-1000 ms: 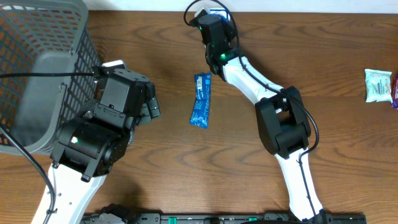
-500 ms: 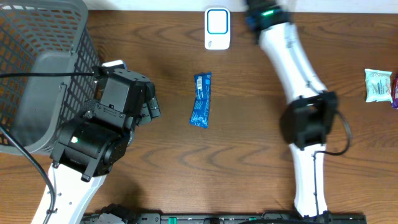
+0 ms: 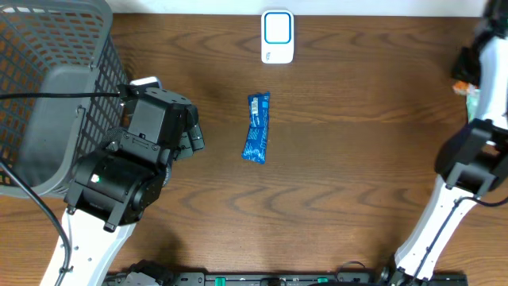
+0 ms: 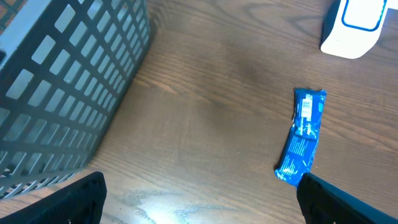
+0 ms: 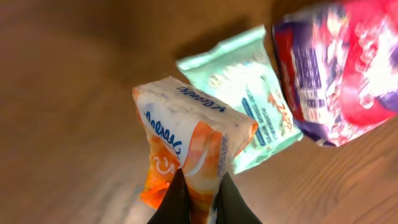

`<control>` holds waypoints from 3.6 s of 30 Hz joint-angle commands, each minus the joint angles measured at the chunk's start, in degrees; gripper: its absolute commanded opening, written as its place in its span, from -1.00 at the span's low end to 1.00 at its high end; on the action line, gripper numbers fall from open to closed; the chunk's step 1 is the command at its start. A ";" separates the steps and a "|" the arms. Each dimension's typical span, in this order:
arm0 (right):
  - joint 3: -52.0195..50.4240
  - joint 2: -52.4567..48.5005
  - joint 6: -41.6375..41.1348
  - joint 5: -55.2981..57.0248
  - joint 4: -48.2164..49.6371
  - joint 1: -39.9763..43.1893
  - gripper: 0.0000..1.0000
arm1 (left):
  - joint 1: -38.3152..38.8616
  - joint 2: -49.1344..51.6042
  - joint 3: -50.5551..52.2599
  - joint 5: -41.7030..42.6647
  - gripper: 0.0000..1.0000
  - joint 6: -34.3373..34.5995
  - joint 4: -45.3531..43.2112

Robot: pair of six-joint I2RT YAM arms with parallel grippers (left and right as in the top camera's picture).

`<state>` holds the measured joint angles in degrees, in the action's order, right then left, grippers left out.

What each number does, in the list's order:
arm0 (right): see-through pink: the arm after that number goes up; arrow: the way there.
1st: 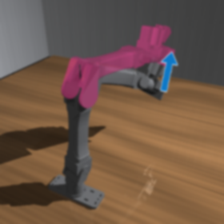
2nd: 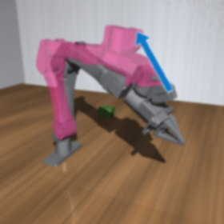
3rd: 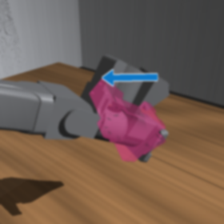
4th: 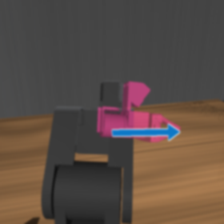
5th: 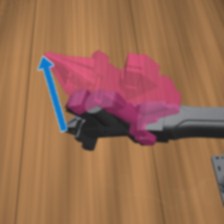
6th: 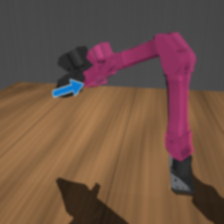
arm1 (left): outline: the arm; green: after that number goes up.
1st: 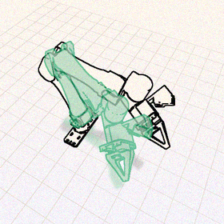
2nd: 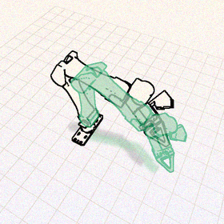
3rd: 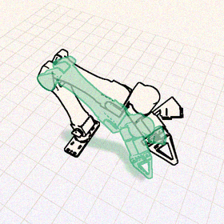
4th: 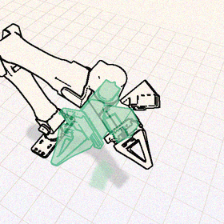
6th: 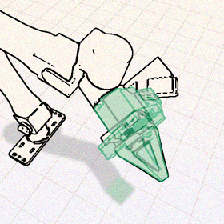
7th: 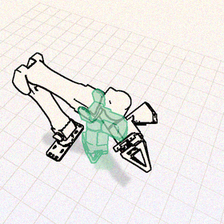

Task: Scan the item barcode
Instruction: 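Carry the Kleenex box right and release it off the edge, then move the right gripper to the blue Oreo pack and grasp it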

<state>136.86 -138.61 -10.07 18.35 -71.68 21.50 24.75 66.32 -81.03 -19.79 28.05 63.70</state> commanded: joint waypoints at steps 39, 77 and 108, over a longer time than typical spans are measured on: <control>-14.51 11.32 1.75 -19.67 7.39 -4.20 0.98 | -0.35 0.02 -0.31 -0.59 0.96 -0.59 0.13; -48.94 12.61 -10.97 -42.45 36.26 -47.71 -0.98 | -0.35 0.02 -0.31 -0.59 0.96 -0.59 0.15; -49.59 14.51 -18.01 29.81 22.16 -50.47 -0.98 | -0.35 0.02 -0.31 -0.59 0.96 -0.59 0.13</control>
<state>88.09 -120.73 -28.21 43.83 -50.00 -28.16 24.75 66.32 -81.03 -19.79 28.05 63.68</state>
